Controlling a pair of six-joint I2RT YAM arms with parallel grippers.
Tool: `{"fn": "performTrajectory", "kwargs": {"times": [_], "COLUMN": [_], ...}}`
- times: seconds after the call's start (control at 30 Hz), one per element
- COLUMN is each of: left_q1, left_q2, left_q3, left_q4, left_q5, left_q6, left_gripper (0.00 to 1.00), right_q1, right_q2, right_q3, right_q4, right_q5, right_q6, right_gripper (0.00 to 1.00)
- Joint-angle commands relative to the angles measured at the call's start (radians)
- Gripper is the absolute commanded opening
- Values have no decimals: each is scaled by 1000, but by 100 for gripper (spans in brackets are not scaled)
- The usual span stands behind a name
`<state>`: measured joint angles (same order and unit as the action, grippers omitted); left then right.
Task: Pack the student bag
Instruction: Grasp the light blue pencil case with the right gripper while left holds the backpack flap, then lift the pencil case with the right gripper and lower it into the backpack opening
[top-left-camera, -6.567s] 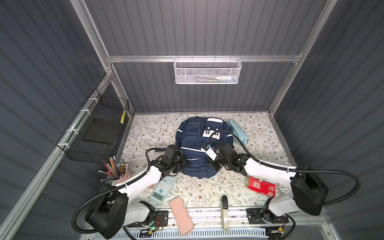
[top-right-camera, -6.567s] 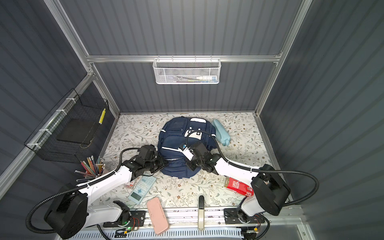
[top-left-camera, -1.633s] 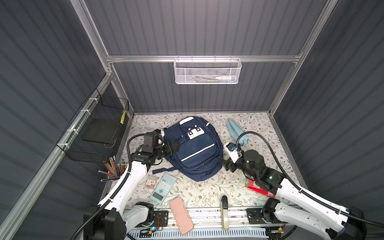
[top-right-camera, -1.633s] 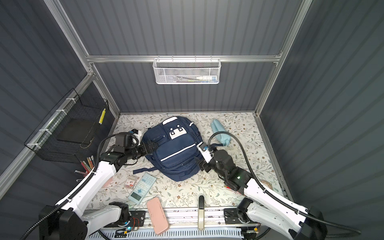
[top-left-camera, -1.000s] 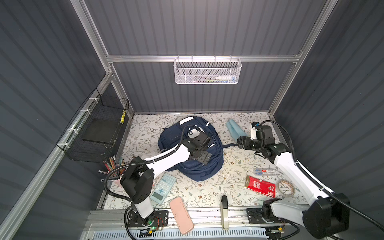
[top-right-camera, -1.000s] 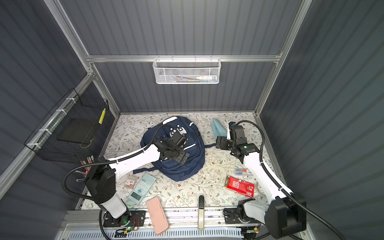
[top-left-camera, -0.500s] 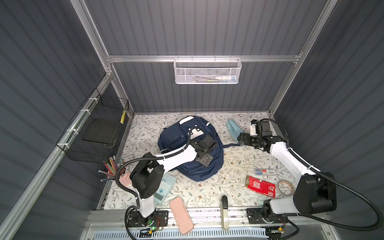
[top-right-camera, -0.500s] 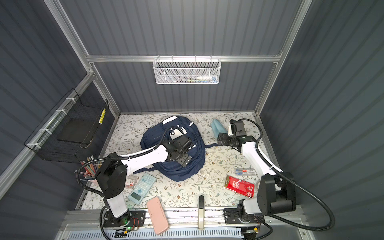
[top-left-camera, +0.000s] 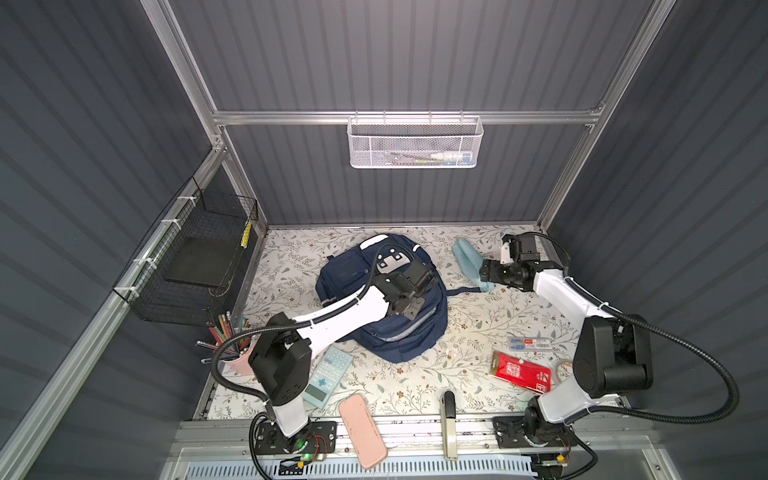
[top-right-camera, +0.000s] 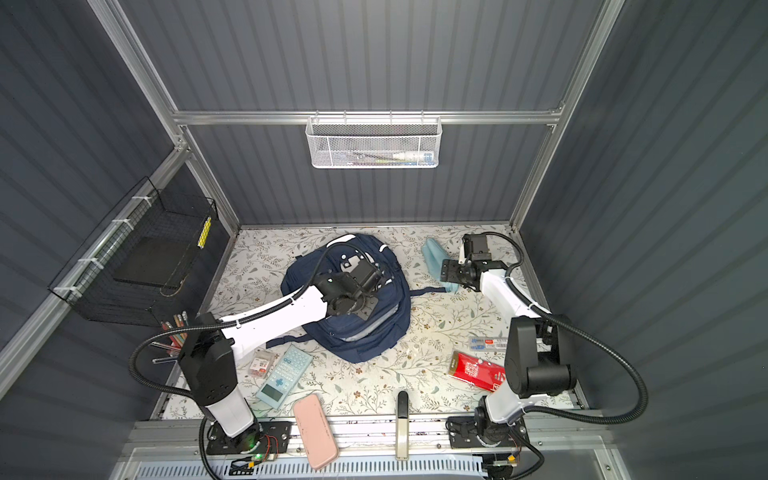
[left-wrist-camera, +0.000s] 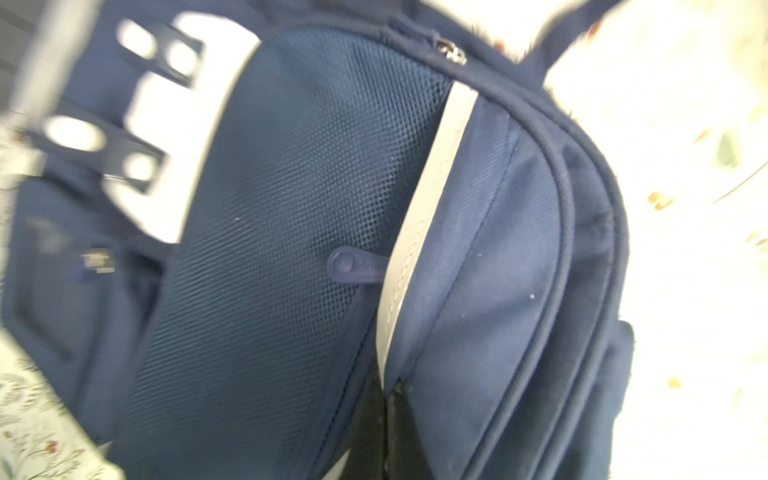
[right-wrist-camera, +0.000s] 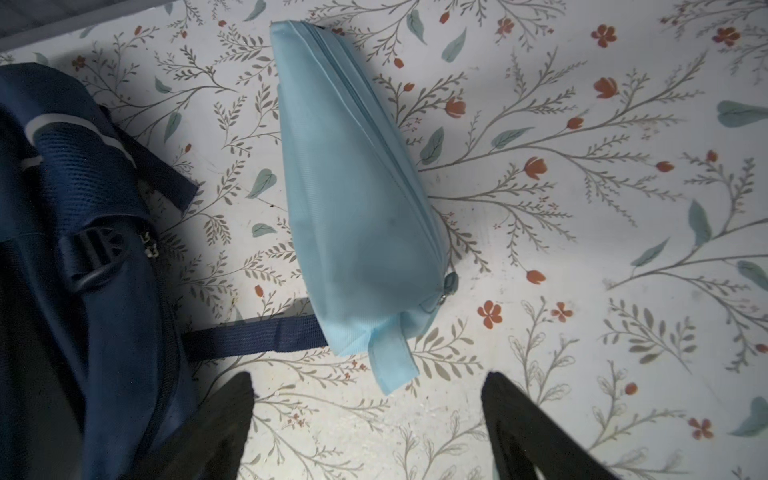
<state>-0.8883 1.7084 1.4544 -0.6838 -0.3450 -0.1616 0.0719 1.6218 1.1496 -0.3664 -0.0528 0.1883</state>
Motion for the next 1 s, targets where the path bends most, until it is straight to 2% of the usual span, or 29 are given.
{"fn": "performTrajectory", "kwargs": {"times": [0.0,0.03,0.1,0.13,0.33,0.43,0.53,0.63,0.7,0.77,0.87,0.97], "left_q1": [8,11,20,32,73,84,86,97,101,108,131,152], "left_q2": [-81,-85,-87,-84,-123,-129,-149,-150,-156,-165,-165,-165], "left_q3": [62,68,73,76,36,36,25,39,41,38,37,42], "left_q4": [17,12,11,1,56,56,77,65,64,69,77,88], "left_q5": [-29,-32,-43,-14,90,92,78,80,78,86,140,192], "left_q6": [-23,-24,-34,-44,-71,-76,-85,-86,-87,-96,-120,-151], "left_gripper": [0,0,0,0,0,0,0,0,0,0,0,0], "right_q1": [-3,-7,-23,-35,-89,-94,-98,-98,-98,-98,-88,-58], "right_q2": [57,80,127,156,254,308,319,313,302,278,184,27], "right_q3": [50,70,118,152,219,250,242,223,210,198,149,79], "right_q4": [-17,-17,-65,-92,-128,-157,-147,-125,-115,-113,-106,-116], "right_q5": [17,9,-83,-98,-185,-205,-257,-273,-273,-320,-319,-315], "right_q6": [-50,-69,-155,-179,-218,-227,-224,-214,-208,-190,-150,-98], "right_gripper": [86,82,72,69,66,63,49,27,18,9,5,3]}}
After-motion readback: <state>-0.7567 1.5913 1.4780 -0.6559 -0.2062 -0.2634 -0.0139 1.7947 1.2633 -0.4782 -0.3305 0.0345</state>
